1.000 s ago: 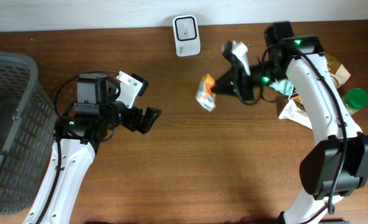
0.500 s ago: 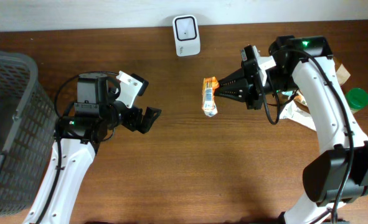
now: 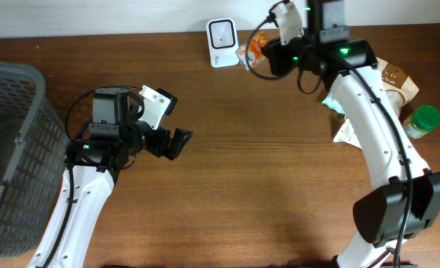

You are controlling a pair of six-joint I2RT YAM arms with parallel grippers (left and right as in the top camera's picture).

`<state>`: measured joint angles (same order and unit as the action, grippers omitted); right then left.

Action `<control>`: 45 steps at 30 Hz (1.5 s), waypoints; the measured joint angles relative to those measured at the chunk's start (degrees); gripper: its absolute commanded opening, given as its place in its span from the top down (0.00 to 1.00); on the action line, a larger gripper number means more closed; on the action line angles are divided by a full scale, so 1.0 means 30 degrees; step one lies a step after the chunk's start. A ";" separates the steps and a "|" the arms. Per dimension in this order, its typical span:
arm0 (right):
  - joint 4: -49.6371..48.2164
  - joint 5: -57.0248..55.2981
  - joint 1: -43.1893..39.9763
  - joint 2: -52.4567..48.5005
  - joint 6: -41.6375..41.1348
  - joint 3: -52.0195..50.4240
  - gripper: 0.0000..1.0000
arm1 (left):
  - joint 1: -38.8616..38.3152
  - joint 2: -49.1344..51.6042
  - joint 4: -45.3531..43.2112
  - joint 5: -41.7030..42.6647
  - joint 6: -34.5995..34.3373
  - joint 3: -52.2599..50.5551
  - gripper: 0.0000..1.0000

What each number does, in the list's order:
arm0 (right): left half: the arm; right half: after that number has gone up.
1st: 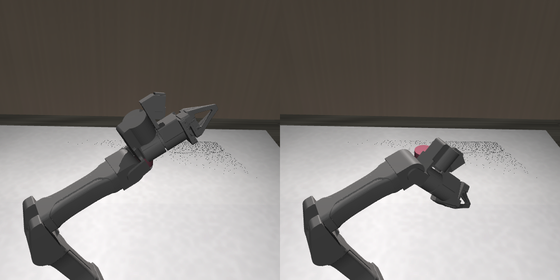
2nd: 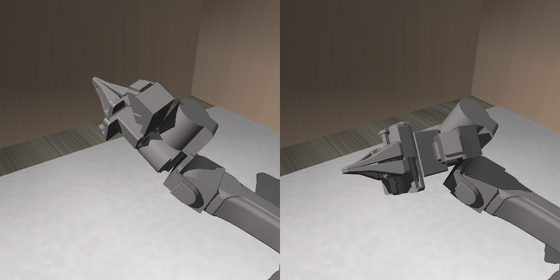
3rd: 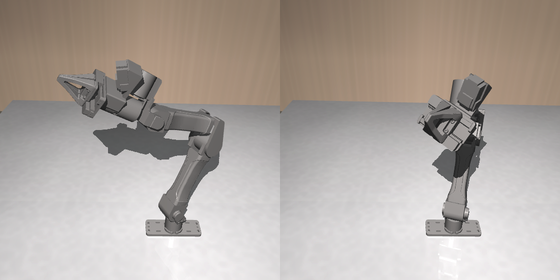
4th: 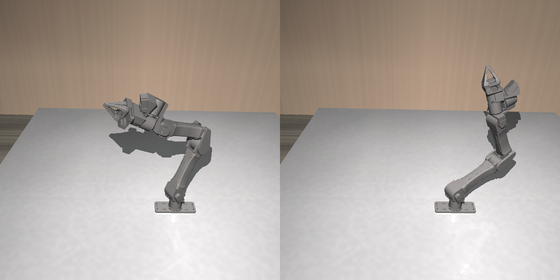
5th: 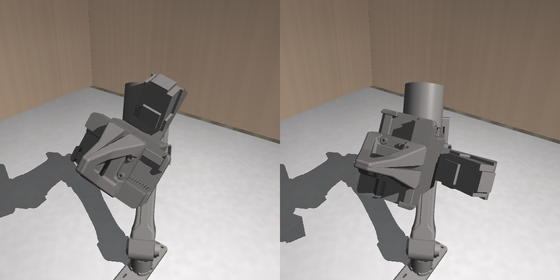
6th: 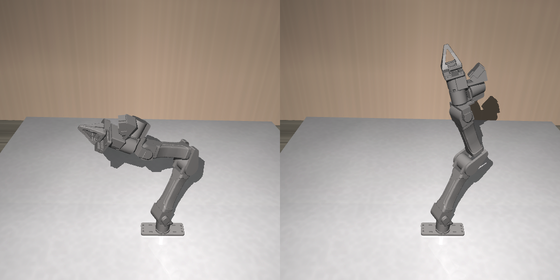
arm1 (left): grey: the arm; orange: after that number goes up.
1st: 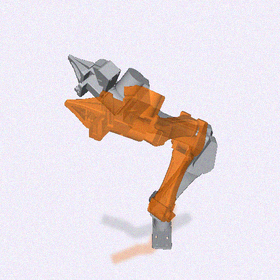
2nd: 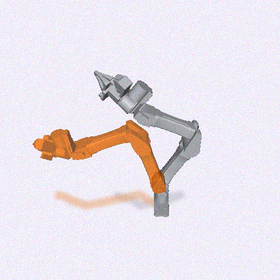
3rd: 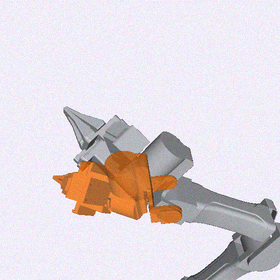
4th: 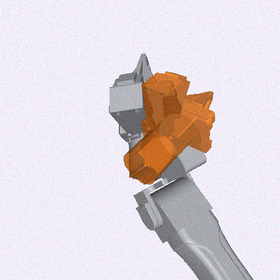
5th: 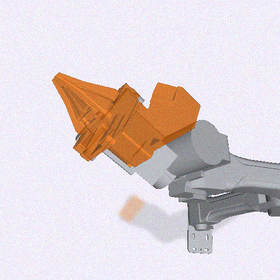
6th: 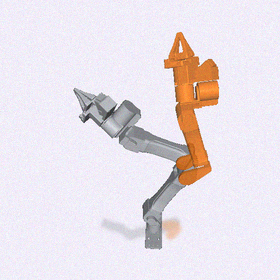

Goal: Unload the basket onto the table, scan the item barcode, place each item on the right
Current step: 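Hold the Kleenex pack in front of the scanner, right gripper, then carry the Kleenex pack right and drop it with the items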

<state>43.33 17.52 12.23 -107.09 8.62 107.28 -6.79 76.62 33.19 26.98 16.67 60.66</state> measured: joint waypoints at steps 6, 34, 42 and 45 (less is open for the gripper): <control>0.7417 -0.4269 0.1443 -0.5646 -0.1479 1.1344 0.96 | 0.0000 0.0000 0.0007 0.0007 0.0000 0.0000 0.01; 0.0197 -0.2273 0.1916 -1.4688 -0.8378 1.2779 0.96 | 0.0000 0.0000 0.0000 0.0000 0.0000 0.0000 0.01; 0.9362 -0.5304 0.0036 -1.1781 -0.8969 1.7165 0.96 | 0.0000 0.0007 -0.0022 0.0000 0.0007 0.0000 0.01; 1.3908 -0.6273 -0.3315 -0.9085 -0.8721 1.8367 0.96 | 0.0000 0.0000 0.0029 0.0000 0.0007 -0.0007 0.01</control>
<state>85.06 -1.30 2.28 -134.34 -17.54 162.39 -6.79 76.62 33.28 26.98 16.69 60.64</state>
